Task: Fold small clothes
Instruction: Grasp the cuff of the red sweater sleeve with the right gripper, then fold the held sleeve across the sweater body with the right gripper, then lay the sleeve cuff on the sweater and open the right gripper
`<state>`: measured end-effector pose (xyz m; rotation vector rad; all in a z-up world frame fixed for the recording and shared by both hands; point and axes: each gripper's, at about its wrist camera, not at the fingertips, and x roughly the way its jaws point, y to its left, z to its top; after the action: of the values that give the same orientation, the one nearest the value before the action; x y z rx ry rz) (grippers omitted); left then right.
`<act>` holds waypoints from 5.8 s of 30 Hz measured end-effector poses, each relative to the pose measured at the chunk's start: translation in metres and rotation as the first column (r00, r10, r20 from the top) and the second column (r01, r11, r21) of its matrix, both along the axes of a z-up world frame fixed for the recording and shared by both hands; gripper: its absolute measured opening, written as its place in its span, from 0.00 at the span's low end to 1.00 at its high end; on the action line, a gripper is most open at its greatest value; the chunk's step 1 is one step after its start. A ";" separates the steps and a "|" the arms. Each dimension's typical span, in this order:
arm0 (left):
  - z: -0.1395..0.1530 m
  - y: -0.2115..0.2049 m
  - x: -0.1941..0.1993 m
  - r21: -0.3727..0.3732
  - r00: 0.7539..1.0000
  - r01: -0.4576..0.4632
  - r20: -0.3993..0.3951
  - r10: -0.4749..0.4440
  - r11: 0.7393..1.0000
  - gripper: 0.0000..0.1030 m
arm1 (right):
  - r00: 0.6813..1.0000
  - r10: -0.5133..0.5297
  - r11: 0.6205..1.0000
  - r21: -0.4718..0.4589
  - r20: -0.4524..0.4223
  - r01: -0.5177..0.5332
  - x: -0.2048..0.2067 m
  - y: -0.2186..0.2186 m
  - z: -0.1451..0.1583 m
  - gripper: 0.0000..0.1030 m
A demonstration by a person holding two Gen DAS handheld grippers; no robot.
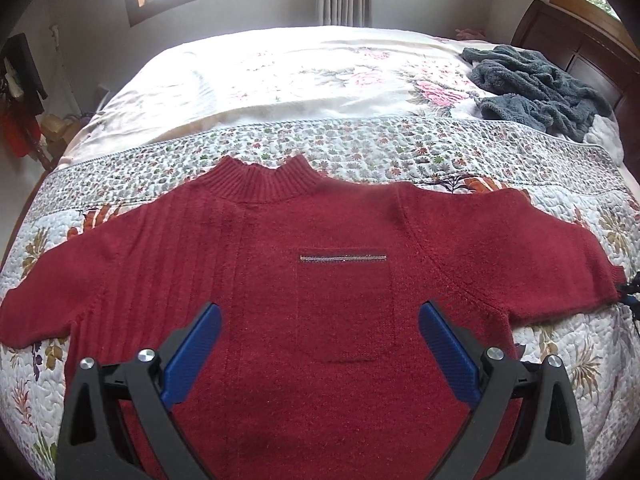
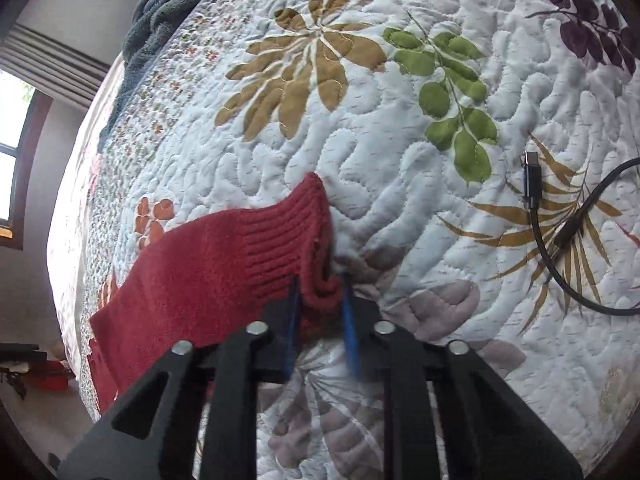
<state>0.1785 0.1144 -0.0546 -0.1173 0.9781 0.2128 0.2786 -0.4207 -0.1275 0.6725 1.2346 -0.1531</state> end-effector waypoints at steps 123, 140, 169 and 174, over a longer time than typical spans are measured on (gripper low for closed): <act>-0.076 0.260 -0.028 -0.387 0.953 -0.297 -0.072 0.293 0.873 0.06 | 0.869 0.489 0.871 -0.091 0.077 -0.482 -0.045 0.369 -0.013 0.32; -0.024 0.234 -0.025 -0.320 0.982 -0.174 0.019 0.190 0.931 0.44 | 0.766 0.627 0.778 -0.164 0.142 -0.606 -0.055 0.421 0.051 0.39; -0.039 0.256 -0.092 -0.274 0.975 -0.218 -0.025 0.220 0.937 0.62 | 0.714 0.696 0.715 -0.170 0.081 -0.678 -0.108 0.453 0.043 0.49; -0.043 0.335 -0.170 -0.264 0.912 -0.406 -0.050 0.408 0.875 0.62 | 0.667 0.742 0.668 -0.165 0.072 -0.725 -0.140 0.476 0.036 0.51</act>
<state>0.0080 0.4490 -0.0974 -0.5788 0.9634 0.4664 0.1384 0.0554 -0.0917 0.0241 1.2677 0.4927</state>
